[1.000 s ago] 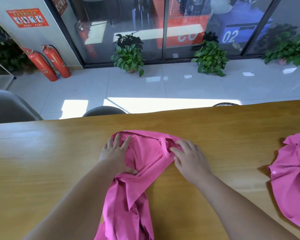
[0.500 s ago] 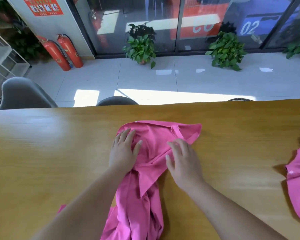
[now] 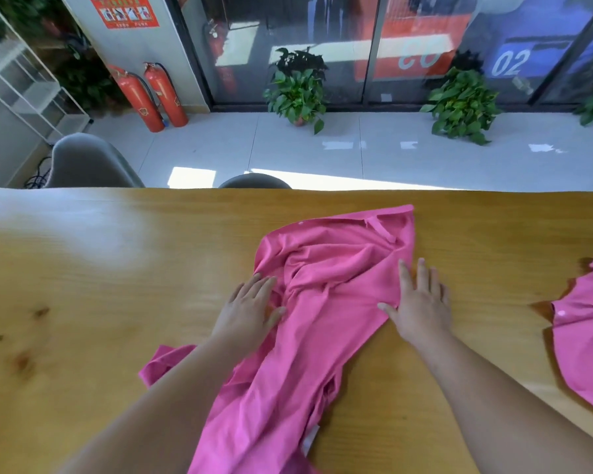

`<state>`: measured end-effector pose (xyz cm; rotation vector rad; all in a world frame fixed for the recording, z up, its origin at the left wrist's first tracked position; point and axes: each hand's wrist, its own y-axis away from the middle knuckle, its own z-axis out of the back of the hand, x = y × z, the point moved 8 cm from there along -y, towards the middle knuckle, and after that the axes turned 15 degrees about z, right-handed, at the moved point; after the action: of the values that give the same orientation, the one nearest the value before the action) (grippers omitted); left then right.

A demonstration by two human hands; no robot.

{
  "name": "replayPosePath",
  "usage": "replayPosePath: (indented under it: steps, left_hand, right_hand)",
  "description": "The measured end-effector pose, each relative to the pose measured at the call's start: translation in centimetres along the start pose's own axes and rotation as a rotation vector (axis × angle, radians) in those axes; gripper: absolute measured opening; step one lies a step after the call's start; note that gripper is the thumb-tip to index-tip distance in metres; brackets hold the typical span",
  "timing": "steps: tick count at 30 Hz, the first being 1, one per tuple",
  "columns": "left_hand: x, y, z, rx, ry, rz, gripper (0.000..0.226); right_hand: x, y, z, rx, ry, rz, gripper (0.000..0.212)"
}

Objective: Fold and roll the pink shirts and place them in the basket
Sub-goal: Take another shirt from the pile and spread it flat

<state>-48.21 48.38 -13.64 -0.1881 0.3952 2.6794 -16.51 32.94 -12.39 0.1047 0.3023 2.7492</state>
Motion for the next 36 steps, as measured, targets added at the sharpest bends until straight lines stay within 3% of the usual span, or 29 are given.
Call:
replayPosePath:
  steps: [3, 6, 9, 14, 18, 21, 23, 25, 30, 36]
  left_hand:
    - [-1.0, 2.9, 0.1, -0.044, -0.015, -0.002, 0.066]
    - [-3.0, 6.2, -0.9, -0.026, 0.026, -0.043, 0.066]
    - [-4.1, 8.7, -2.0, -0.012, 0.071, -0.037, 0.064]
    - [-3.2, 11.3, -2.5, 0.044, 0.108, -0.048, 0.067]
    - [-2.2, 13.1, -2.8, 0.063, 0.045, -0.07, 0.068]
    - [-2.0, 14.1, -2.9, 0.071, 0.059, -0.061, 0.067]
    - [-2.2, 15.0, -3.2, 0.096, 0.088, -0.046, 0.069]
    - [-2.3, 16.1, -3.8, 0.139, 0.128, -0.03, 0.074]
    - [-0.4, 17.7, -5.3, 0.219, 0.087, -0.015, 0.086]
    - [3.2, 17.8, -4.5, 0.182, 0.045, -0.003, 0.085]
  right_hand:
    - [0.1, 2.2, 1.8, -0.027, 0.101, -0.029, 0.106]
    - [4.3, 5.1, 2.9, -0.077, -0.003, 0.076, 0.092]
    - [8.3, 8.8, 0.2, 0.038, -0.111, 0.192, 0.101]
    - [5.0, 12.4, -3.3, 0.09, -0.107, 0.071, 0.107]
    - [1.5, 12.6, -3.3, 0.172, -0.074, -0.027, 0.087]
    - [3.0, 12.9, -1.2, 0.061, -0.066, -0.008, 0.068]
    - [6.7, 13.6, -0.9, 0.053, -0.141, 0.071, 0.073]
    - [10.5, 15.1, -2.0, 0.112, -0.221, 0.131, 0.091]
    - [10.2, 18.4, -5.8, 0.207, -0.161, 0.028, 0.118]
    - [5.5, 18.9, -6.4, 0.222, -0.127, -0.049, 0.102]
